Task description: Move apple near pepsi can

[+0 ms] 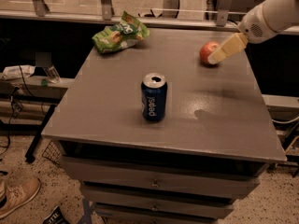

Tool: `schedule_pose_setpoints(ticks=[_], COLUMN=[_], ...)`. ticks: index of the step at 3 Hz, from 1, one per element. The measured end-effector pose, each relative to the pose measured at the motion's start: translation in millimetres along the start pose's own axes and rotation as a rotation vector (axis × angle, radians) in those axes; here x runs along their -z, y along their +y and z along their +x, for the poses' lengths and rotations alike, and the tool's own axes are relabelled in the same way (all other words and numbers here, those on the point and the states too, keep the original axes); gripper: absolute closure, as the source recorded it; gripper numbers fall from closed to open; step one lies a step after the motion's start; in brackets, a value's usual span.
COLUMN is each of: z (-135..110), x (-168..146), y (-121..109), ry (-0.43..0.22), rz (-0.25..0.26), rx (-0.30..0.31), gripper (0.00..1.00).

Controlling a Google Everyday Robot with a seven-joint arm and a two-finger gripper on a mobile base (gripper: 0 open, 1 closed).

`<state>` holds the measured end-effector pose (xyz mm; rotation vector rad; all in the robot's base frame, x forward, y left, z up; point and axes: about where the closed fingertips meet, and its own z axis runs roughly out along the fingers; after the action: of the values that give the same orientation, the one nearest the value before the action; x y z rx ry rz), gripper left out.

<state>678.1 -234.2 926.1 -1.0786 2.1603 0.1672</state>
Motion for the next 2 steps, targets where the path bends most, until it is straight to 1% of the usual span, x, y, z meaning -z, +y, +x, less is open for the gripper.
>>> schedule_pose_setpoints(ticks=[1,2], z=[-10,-14], x=[-30,-54], y=[-21,-25], ry=[-0.022,-0.021], rz=[0.075,0.097], rx=[-0.074,-0.111], gripper=[0.0,0.0])
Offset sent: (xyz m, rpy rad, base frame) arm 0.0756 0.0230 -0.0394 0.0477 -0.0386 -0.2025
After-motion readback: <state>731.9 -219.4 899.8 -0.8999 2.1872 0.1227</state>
